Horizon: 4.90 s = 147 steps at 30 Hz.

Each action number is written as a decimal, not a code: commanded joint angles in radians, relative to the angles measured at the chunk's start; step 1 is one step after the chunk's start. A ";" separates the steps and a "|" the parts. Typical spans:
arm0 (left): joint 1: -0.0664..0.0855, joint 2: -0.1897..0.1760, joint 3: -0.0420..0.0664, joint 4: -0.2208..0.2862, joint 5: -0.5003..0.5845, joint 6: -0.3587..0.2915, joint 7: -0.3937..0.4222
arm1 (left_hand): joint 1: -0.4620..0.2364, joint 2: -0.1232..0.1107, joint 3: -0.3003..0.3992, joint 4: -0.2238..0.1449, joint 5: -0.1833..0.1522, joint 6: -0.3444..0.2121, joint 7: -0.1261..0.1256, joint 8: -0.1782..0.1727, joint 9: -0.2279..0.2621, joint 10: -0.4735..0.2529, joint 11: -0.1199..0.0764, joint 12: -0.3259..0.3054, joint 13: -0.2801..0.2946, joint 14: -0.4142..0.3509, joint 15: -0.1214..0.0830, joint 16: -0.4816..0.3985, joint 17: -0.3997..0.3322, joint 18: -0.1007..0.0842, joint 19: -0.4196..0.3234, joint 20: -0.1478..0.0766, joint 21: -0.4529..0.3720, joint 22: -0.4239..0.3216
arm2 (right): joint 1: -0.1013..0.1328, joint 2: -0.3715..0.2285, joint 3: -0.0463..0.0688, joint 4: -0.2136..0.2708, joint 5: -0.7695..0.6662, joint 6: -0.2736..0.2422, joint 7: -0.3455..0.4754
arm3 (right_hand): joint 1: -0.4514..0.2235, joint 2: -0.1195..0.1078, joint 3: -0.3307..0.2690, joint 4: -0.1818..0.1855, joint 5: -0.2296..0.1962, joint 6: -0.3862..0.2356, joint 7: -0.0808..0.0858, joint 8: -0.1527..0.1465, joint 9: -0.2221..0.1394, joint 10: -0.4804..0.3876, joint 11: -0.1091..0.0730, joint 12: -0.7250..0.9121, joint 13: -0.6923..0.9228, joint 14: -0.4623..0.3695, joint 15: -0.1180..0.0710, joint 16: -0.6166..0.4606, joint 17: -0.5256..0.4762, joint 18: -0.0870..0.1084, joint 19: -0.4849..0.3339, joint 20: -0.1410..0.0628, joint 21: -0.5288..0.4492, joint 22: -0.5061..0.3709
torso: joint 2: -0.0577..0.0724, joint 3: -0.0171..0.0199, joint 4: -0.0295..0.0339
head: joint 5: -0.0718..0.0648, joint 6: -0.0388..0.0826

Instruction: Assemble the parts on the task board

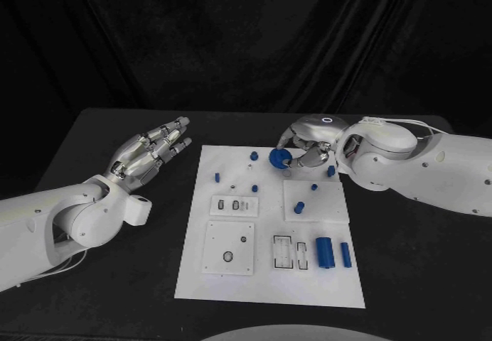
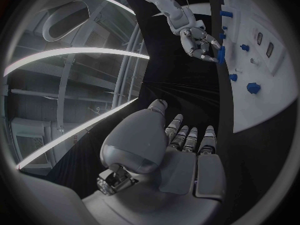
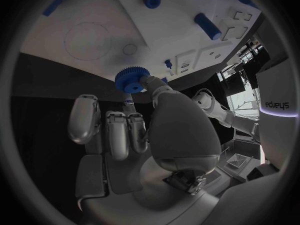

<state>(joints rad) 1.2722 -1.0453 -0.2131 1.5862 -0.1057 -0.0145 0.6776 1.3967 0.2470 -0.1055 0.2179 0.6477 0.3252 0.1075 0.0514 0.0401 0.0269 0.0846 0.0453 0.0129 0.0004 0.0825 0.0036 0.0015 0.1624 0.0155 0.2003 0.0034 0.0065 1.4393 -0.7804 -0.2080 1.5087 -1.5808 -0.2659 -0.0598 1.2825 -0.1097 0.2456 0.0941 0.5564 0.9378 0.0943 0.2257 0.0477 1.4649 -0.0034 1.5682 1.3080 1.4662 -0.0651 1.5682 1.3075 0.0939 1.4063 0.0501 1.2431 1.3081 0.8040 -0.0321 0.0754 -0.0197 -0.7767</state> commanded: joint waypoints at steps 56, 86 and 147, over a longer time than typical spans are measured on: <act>0.001 0.037 0.001 -0.024 0.004 0.047 0.031 | -0.007 0.004 0.012 -0.003 0.005 -0.002 0.011 0.005 0.001 0.002 0.011 0.004 0.002 0.000 0.014 -0.004 -0.001 0.018 0.000 0.016 0.009 0.003 | -0.029 0.218 0.001 -0.152 -0.002 0.123 -0.013 | -0.010 -0.009 0.055 0.001 -0.037 -0.068 0.019 -0.037 0.299 0.106 0.023 0.003 0.263 0.105 0.022 0.003 0.263 -0.001 -0.035 0.015 -0.083 0.060 | 0.000 0.0009 0.0005 | -0.010 -0.007; 0.001 0.025 0.001 -0.024 0.004 0.049 0.032 | -0.007 0.004 0.016 -0.005 0.005 -0.003 0.014 0.005 0.001 0.003 0.014 0.005 0.002 0.000 0.018 -0.004 -0.001 0.019 0.002 0.021 0.010 0.004 | -0.021 0.138 0.001 -0.115 -0.001 -0.064 0.056 | 0.003 0.008 -0.084 0.123 -0.429 -0.488 -0.043 -0.153 0.052 0.058 -0.028 -0.043 0.220 0.092 -0.018 -0.033 0.233 0.017 -0.063 -0.020 -0.236 0.022 | 0.000 0.0014 -0.0010 | -0.002 0.002; -0.001 0.016 0.000 -0.023 0.004 0.074 0.020 | -0.007 0.004 0.027 -0.012 0.005 0.003 0.022 0.007 0.002 0.005 0.022 0.006 0.002 0.000 0.027 -0.004 -0.001 0.019 0.006 0.030 0.012 0.005 | -0.123 -0.300 -0.001 0.053 -0.012 -0.134 0.011 | -0.019 -0.038 -0.100 0.195 -0.173 -0.615 -0.021 0.456 0.452 0.106 -0.014 0.003 0.263 0.105 -0.012 0.003 0.263 -0.050 0.086 -0.017 0.134 0.204 | 0.003 0.0040 -0.0003 | -0.018 -0.002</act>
<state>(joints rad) 1.2715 -1.0305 -0.2134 1.5622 -0.1057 0.0436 0.6780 1.3967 0.2470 -0.0834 0.2068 0.6477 0.3255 0.1218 0.0552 0.0411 0.0336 0.0981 0.0453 0.0144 0.0005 0.1039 0.0036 0.0012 0.1624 0.0226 0.2217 0.0110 0.0106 1.3193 -1.0800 -0.2088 1.5630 -1.5840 -0.4061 -0.0277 1.2574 -0.1488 0.1410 0.2897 0.3799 0.3293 0.0740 0.6776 0.4990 1.4670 -0.0232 1.5683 1.3075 1.4686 -0.0840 1.5687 1.3073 0.0464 1.4668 0.0286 1.3786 1.3075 0.8074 -0.0279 0.0754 -0.0376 -0.7788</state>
